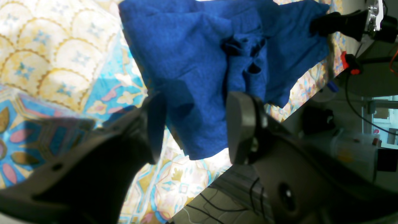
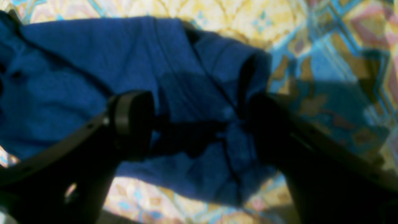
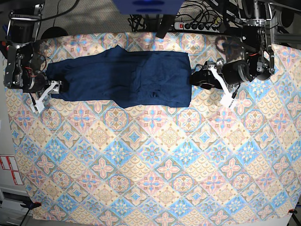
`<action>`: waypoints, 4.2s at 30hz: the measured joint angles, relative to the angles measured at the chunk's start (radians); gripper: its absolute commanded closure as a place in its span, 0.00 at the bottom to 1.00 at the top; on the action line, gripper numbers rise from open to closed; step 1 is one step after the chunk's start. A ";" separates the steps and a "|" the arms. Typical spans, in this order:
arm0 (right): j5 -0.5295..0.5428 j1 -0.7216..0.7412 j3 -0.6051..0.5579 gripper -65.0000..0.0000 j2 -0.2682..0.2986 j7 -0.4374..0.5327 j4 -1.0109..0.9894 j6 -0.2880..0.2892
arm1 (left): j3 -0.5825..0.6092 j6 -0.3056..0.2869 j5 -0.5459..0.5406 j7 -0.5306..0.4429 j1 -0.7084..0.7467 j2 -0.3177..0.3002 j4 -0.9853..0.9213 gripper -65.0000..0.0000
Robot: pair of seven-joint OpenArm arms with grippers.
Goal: Fold the T-shirt properly
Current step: 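Hold the strip ends with both grippers and pull them taut, then fold the strip end with the right gripper toward the left gripper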
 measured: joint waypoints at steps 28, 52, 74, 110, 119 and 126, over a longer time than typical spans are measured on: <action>-0.033 -0.016 0.068 0.27 0.020 -0.034 0.006 -0.017 | 0.000 0.000 0.004 -0.001 -0.021 0.013 -0.001 0.55; 0.219 -0.036 -0.092 0.28 0.027 -0.006 0.016 -0.021 | -0.003 0.000 0.003 0.000 -0.033 0.017 -0.002 0.79; 0.446 -0.014 -0.093 1.00 -0.027 -0.080 0.003 -0.017 | -0.005 0.000 0.000 0.000 -0.030 0.017 -0.003 0.79; 0.427 0.003 -0.402 1.00 -0.291 -0.209 0.457 -0.022 | -0.103 0.000 0.020 -0.005 -0.005 0.017 -0.003 0.80; 0.385 0.138 -0.576 1.00 -0.292 -0.277 0.456 0.037 | -0.102 0.000 0.127 -0.007 -0.003 0.042 -0.003 0.80; 0.262 0.238 -0.739 1.00 -0.307 -0.272 0.454 0.136 | -0.103 0.000 0.146 -0.008 -0.003 0.039 -0.003 0.80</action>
